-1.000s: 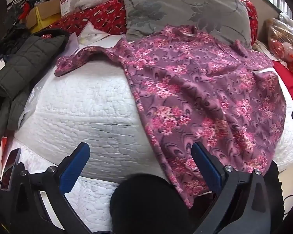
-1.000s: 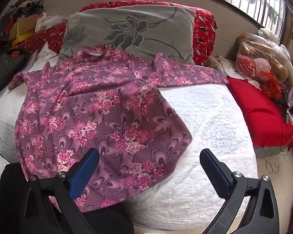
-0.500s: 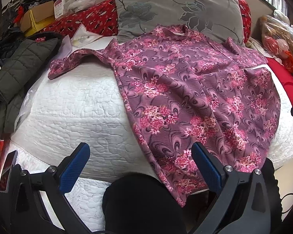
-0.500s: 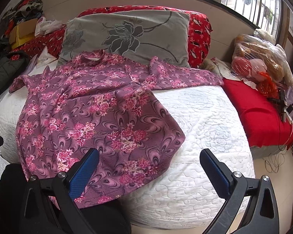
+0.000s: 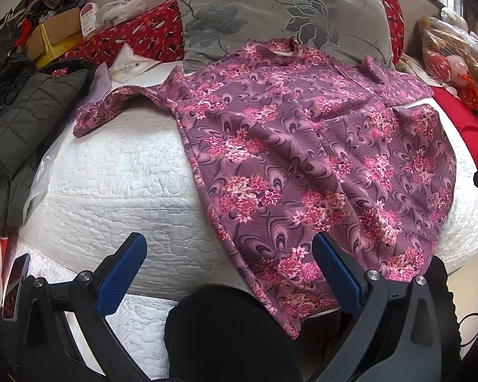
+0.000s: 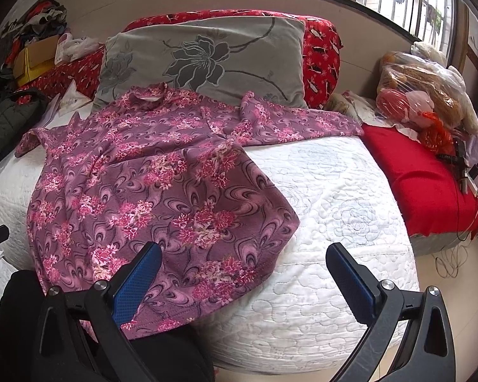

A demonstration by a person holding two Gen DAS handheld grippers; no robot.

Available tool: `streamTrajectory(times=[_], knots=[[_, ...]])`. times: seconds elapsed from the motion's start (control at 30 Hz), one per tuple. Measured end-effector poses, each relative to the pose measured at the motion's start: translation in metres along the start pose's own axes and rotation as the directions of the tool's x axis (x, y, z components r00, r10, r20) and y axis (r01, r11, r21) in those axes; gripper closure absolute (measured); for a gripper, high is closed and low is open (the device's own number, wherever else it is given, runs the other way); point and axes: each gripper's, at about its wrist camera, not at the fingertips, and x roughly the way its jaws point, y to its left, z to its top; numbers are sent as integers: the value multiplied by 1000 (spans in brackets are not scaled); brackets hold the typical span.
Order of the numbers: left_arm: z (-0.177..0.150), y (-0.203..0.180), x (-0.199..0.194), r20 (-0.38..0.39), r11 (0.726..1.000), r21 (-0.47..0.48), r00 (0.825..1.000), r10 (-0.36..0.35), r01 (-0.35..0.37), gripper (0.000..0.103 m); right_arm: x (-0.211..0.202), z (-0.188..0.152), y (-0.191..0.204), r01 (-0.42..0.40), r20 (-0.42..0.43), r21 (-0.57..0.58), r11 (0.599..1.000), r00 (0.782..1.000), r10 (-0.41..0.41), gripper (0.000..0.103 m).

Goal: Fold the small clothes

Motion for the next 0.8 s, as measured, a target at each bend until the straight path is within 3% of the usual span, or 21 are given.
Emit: streamTrajectory(times=[0.8], knots=[[7,-18,7,-30,999,29,999,-17,18,0,12,-3,-11,-30,-23,36,999,999,30,1]])
